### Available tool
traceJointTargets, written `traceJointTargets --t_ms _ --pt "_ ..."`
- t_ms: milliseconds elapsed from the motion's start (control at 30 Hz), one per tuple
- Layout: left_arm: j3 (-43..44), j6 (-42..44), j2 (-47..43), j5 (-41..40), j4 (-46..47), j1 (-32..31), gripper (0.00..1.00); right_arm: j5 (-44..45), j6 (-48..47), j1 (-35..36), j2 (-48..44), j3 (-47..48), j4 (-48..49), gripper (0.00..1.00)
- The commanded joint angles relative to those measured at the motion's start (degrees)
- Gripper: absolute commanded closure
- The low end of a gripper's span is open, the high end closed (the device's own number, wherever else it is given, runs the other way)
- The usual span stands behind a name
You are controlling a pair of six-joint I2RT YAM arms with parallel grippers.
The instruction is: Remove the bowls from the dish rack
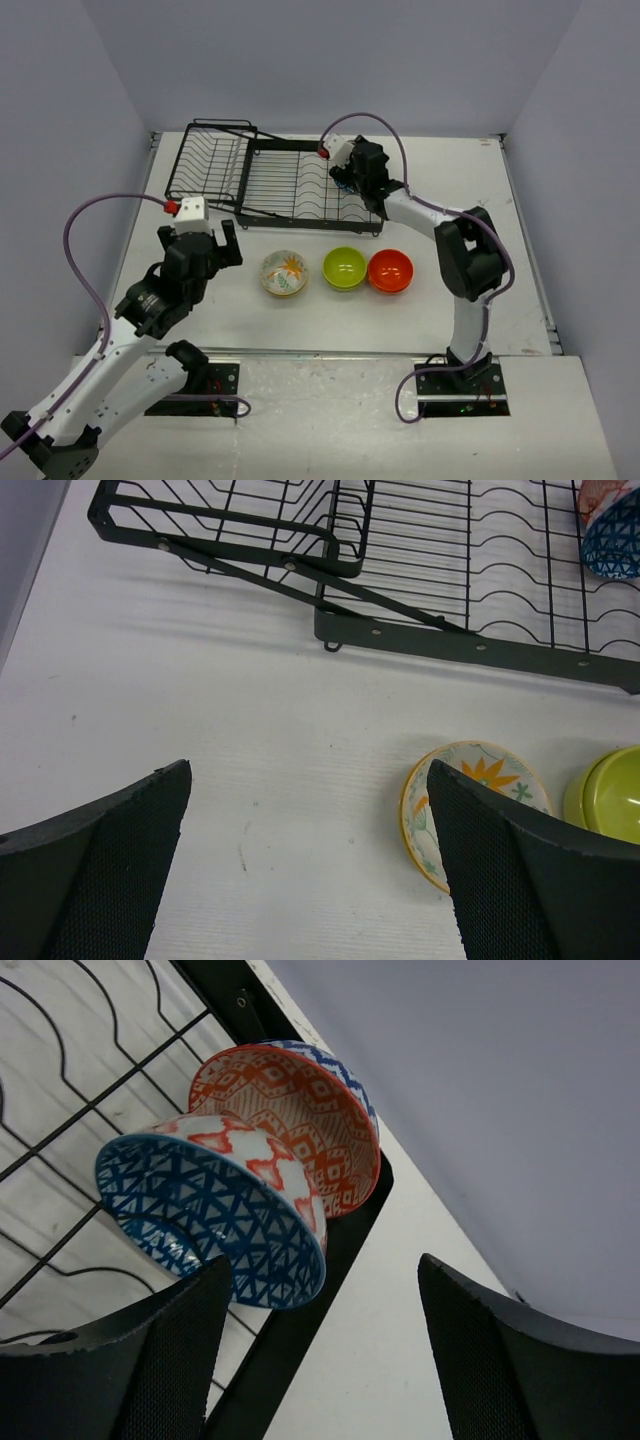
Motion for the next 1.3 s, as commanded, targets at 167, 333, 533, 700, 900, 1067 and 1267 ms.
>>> traceJointTargets --t_ms 167,333,533,700,900,1067,1267 --pt "-0.67 2.34 -3.12 2.79 2.86 1.98 0.00 5.04 -14.76 -0.23 9.52 8.50 7.11 0.33" --pt "-1.02 3.05 -3.65 4.37 3.38 2.16 0.00 4.34 -16.10 0.47 12.25 9.99 7.03 0.54" --pt "-1.28 3.92 -4.61 6.66 4.08 2.25 0.00 5.29 -16.71 1.00 13.83 9.64 9.04 0.76" --pt "-1.46 4.10 -5.58 6.49 4.09 2.33 0.00 7.06 -16.89 1.08 15.50 9.38 11.77 0.91" --pt "-1.81 4.10 -7.69 6.13 4.09 2.25 0.00 8.11 -16.36 1.61 15.15 7.01 16.86 1.00" --pt "-1.98 4.01 -8.40 5.52 4.26 2.25 0.00 9.96 -18.12 2.31 14.89 4.64 24.07 1.00" --pt "-1.81 4.01 -7.52 5.78 4.18 2.42 0.00 11.63 -21.28 2.93 14.54 1.73 34.53 1.00"
